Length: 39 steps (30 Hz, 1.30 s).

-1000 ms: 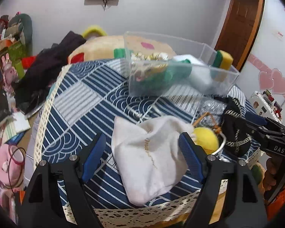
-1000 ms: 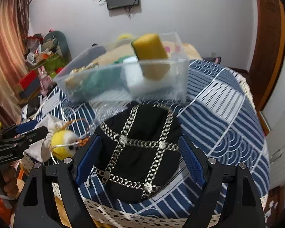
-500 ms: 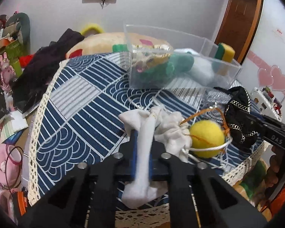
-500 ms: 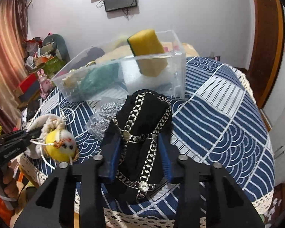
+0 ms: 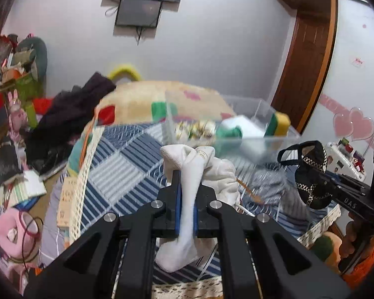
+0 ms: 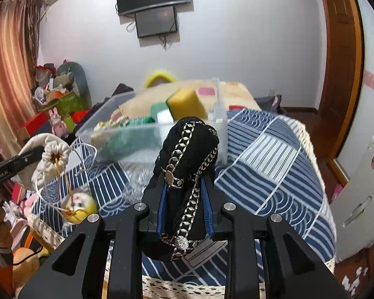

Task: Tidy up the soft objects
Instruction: 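Grasp the white sock with the left tool while the right grasps the black hat, then drop the white sock into the box with the left tool while the right drops the hat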

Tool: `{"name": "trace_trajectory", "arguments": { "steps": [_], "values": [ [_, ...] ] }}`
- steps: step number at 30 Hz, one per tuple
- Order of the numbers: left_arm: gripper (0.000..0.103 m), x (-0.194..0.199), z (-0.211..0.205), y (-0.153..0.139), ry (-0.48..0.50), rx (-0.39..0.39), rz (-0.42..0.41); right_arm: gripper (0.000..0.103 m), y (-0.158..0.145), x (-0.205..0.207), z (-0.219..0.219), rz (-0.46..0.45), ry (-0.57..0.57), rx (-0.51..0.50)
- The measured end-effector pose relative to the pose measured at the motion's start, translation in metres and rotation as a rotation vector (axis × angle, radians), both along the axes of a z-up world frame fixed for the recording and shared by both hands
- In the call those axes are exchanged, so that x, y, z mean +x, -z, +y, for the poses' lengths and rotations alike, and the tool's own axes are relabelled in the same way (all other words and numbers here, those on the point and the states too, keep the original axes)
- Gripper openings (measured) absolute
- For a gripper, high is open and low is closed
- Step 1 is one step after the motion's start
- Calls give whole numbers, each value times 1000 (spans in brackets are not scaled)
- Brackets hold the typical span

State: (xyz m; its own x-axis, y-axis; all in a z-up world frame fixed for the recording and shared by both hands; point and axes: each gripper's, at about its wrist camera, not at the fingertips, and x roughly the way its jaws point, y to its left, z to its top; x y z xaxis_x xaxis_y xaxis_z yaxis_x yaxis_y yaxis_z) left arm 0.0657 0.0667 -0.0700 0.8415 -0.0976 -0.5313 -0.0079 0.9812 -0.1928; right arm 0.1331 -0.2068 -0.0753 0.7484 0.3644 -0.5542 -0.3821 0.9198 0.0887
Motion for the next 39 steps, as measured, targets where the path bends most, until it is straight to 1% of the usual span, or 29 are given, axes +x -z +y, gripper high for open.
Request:
{"name": "trace_trajectory", "arguments": {
  "steps": [7,10,17,22,28,34,39],
  "values": [
    [6,9,-6,-38,21,14,-99,23,-28,1,-2,-90,9,24],
    [6,14,-9,-49,16,22,-129,23,-41,3,1,-130,4,35],
    [6,34,-8,-67,1,18,-169,23,-64,17,18,-210,-26,57],
    [6,50,-7,-76,-14,23,-199,23,-66,31,36,-223,-52,63],
    [6,79,-8,-70,-26,44,-171,23,-59,51,55,-191,-76,84],
    [6,108,-8,-54,-21,23,-124,23,-47,68,78,-151,-108,51],
    [6,133,-7,-33,-14,14,-64,23,-32,78,90,-115,-122,4]
  ]
}}
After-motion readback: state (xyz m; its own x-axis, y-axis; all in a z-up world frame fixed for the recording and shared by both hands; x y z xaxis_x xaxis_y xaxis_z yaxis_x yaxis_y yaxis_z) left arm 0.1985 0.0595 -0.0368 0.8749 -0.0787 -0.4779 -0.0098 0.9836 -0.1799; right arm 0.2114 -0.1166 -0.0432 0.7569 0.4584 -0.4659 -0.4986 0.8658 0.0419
